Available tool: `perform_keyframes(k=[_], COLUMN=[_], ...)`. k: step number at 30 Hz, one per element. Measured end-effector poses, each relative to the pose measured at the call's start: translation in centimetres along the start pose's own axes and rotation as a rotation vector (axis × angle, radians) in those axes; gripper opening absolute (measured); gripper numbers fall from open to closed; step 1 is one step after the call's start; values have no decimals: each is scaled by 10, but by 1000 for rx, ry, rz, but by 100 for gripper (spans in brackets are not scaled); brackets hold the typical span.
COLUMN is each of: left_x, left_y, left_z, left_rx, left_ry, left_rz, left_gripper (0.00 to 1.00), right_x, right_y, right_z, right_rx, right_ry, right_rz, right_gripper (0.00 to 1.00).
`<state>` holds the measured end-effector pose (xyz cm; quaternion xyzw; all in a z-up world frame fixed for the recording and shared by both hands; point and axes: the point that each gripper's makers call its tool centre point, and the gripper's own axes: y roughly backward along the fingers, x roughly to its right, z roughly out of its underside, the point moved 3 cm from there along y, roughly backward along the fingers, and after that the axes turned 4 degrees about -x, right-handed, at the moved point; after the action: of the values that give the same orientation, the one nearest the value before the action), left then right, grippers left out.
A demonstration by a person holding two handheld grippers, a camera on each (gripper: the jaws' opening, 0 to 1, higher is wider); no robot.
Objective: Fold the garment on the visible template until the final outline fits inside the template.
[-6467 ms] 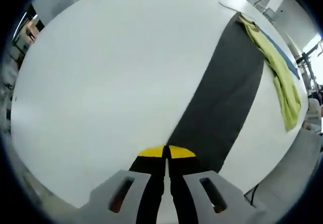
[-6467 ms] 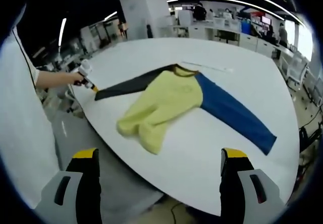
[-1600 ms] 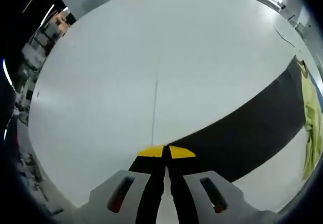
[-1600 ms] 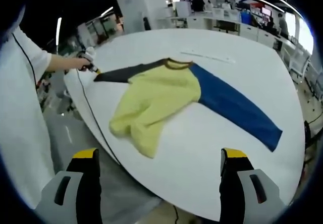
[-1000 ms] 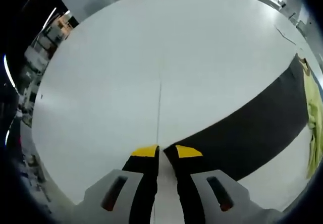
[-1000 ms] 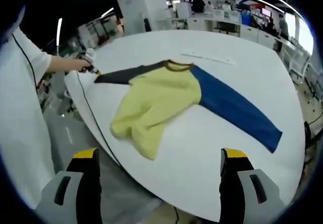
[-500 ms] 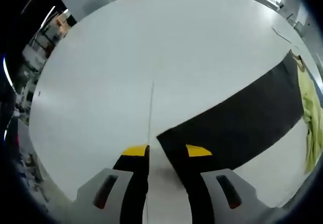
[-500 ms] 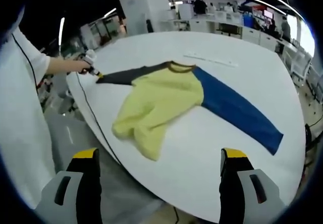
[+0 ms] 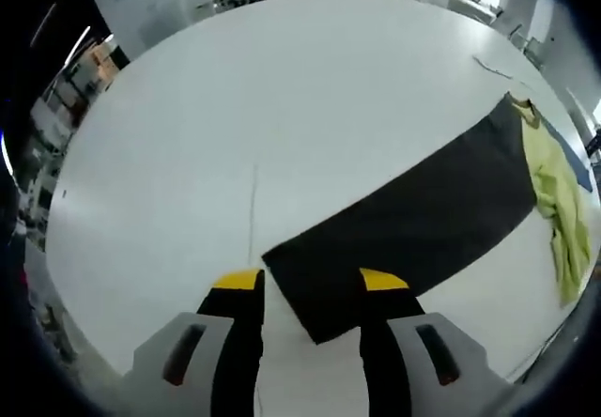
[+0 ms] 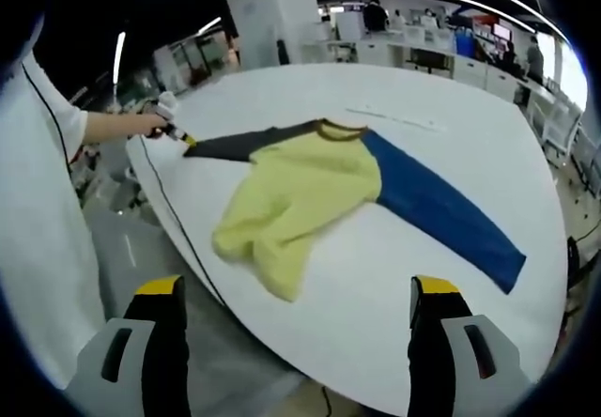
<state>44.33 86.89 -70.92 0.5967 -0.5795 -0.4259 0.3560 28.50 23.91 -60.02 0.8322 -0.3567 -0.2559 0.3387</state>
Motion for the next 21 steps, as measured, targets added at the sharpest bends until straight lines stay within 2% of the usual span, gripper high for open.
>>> perform_keyframes(k=[7, 15, 21], left_x=[13, 21, 39], left_y=[11, 28, 45], left_z=[6, 12, 13], left_rx=[40, 67, 119], left_ry=[39, 41, 78], left_rz=[59, 84, 153], left_gripper=[43, 50, 56], right_x=[-2, -9, -7], right_y=[5, 7, 14], right_z=[-2, -1, -2], right_rx=[12, 27, 50], right_ry=[6, 11, 14], right_rz=[5, -3, 8], right_gripper=[99, 99, 99])
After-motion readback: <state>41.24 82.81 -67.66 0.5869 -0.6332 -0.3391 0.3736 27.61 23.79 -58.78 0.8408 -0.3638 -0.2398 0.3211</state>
